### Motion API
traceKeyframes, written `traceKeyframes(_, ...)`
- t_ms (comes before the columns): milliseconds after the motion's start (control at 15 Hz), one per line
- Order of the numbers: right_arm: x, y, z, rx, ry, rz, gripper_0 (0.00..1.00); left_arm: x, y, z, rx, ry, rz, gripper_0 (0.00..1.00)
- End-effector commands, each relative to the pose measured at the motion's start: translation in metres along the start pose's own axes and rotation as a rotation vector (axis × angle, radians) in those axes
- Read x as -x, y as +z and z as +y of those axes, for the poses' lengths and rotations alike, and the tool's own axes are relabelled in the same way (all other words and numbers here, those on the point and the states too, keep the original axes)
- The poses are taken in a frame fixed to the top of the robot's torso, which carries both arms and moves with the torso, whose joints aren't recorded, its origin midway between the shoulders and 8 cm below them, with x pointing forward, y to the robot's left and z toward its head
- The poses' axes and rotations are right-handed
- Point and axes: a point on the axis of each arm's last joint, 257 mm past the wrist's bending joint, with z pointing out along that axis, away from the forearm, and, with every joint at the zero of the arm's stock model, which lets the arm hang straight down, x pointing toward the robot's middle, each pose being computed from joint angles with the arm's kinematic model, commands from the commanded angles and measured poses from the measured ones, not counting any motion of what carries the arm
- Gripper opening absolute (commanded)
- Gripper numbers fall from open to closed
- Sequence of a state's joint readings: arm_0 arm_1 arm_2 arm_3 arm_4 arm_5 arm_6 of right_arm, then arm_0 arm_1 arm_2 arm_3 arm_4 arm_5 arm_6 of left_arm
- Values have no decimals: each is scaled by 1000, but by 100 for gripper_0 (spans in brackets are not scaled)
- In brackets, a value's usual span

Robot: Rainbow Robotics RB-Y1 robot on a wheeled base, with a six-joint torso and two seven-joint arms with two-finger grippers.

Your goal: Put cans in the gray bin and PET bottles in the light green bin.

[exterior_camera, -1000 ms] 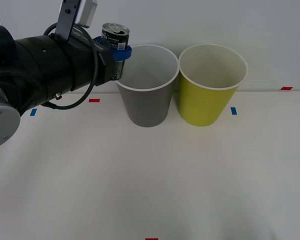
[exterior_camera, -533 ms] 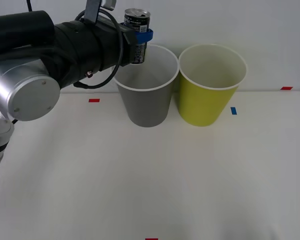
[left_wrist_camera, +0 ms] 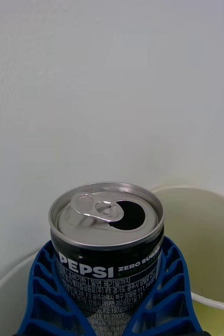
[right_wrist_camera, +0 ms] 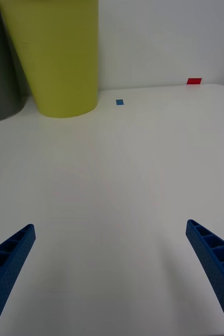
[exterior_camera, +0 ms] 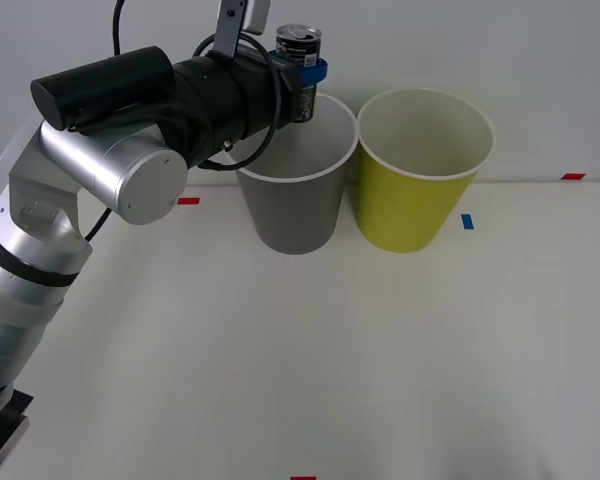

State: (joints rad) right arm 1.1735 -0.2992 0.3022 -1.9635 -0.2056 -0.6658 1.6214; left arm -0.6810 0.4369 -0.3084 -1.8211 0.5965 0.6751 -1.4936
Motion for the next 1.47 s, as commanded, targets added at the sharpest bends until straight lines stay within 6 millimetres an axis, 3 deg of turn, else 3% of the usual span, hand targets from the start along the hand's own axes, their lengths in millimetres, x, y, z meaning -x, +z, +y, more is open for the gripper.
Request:
traceKeyframes(67,0,0,0,0,0,0,100,-8,6,11,22,11,-4,0)
traceKeyframes(400,0,0,0,0,0,0,100,-17,14,21,59,26,-6,0)
traceKeyframes(933,0,0,0,0,0,0,100,-20,23,16,60,14,-28,0)
traceKeyframes(1000,0,0,0,0,0,0,100,-20,24,13,55,14,-31,57)
traceKeyframes(1067,0,0,0,0,0,0,100,-20,24,13,54,9,-31,100)
traceKeyframes(1467,0,0,0,0,0,0,100,-8,11,18,34,-3,-41,100)
